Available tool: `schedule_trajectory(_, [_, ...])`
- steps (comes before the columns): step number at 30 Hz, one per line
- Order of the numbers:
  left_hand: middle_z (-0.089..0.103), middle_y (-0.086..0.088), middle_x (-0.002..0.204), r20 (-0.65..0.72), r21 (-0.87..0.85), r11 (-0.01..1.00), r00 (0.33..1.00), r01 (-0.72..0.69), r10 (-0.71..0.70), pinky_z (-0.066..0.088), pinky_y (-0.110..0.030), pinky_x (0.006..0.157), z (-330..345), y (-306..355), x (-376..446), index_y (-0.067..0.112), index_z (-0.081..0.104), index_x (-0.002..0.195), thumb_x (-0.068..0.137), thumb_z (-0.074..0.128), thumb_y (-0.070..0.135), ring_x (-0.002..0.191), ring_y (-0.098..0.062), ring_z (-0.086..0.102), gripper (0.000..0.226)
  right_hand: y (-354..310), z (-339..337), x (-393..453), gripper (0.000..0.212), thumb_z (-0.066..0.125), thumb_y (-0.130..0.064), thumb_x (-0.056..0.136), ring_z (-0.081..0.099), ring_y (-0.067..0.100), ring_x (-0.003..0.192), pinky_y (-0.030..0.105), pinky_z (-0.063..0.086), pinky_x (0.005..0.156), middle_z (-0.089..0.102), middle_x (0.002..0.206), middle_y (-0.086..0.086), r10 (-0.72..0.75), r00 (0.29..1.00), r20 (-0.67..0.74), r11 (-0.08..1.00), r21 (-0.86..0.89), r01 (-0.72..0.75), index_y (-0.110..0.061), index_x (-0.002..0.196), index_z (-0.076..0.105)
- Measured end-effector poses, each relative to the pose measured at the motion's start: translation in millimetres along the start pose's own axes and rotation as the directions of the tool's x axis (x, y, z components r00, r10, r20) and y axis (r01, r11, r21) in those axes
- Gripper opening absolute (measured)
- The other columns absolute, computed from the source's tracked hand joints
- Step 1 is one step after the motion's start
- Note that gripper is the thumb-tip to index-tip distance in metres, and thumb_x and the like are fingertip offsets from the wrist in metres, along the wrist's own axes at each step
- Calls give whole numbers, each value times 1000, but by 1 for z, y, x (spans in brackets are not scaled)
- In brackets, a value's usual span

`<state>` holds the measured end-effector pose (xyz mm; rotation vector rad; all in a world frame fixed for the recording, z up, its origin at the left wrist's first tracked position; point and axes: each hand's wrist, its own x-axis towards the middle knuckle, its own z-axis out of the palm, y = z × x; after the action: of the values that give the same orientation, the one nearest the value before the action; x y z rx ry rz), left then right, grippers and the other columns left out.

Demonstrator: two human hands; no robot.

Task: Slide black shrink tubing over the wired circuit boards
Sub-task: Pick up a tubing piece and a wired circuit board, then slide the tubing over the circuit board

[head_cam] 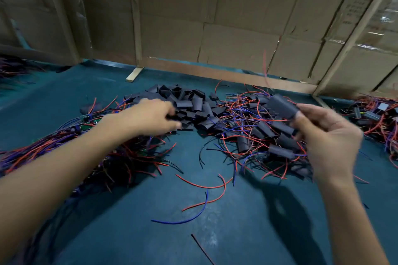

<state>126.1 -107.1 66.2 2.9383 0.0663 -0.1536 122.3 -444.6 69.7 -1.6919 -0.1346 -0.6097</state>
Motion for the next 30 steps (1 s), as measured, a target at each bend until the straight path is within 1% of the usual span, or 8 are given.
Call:
schedule_trajectory(2, [64,-12,121,81,318,941,986,114,-147,49,-44,96,1,-18,-1,22,56,89,89,60,61,115,-36,56,39,4,-9,17,22,71,-6,89,66,6,70,27,56,73,77,87,-6,17,1000,-16,979,-204,-20,-21,104,75])
schedule_trajectory(6, [66,-10,107,3,321,938,990,134,-142,48,-37,74,17,-24,-4,21,43,74,85,62,31,88,-31,57,24,13,2,13,36,68,-13,89,61,34,115,45,45,105,68,124,14,-36,996,-76,807,-591,-16,-17,125,69])
schedule_trajectory(9, [61,-6,99,-49,311,936,986,164,-157,39,-36,73,20,-21,-6,20,41,78,85,60,28,88,-31,56,21,11,36,-20,27,68,-8,90,63,37,111,55,45,101,70,116,13,-183,983,-16,857,-493,151,-13,116,72])
schedule_trajectory(12, [50,-3,80,-9,227,957,983,180,-183,48,-38,73,17,-14,-8,14,43,78,86,57,21,81,-31,56,17,12,74,-47,21,71,-2,88,68,32,104,59,48,94,74,107,8,-278,949,146,868,-384,313,-11,107,75])
schedule_trajectory(18, [72,-2,90,-109,15,995,989,100,-98,50,-30,74,-19,-19,-17,24,77,85,86,65,17,89,-26,67,14,20,121,-86,19,67,-8,87,68,17,99,42,34,98,75,102,-6,-358,805,473,814,-264,518,-15,103,75])
schedule_trajectory(22, [62,10,88,-124,-90,996,992,-20,8,40,-25,75,-36,-15,-26,32,70,94,95,66,27,86,-15,57,6,27,135,-97,17,68,-15,91,64,5,96,39,36,96,71,100,-11,-293,763,576,874,-161,458,-18,107,73])
schedule_trajectory(25, [53,13,91,-151,-101,985,981,-139,123,45,-32,84,-35,1,-32,32,62,100,99,59,31,94,-18,55,3,29,137,-104,19,70,-21,93,61,-5,91,35,38,95,69,99,-18,-226,814,535,934,-120,338,-21,112,72])
schedule_trajectory(30, [70,9,91,-366,-270,857,870,-440,331,45,-23,75,-39,47,-45,23,62,102,100,59,21,84,-6,61,4,31,128,-108,34,74,-25,89,66,0,89,24,51,86,74,111,-11,-39,864,502,996,84,-4,-28,123,67])
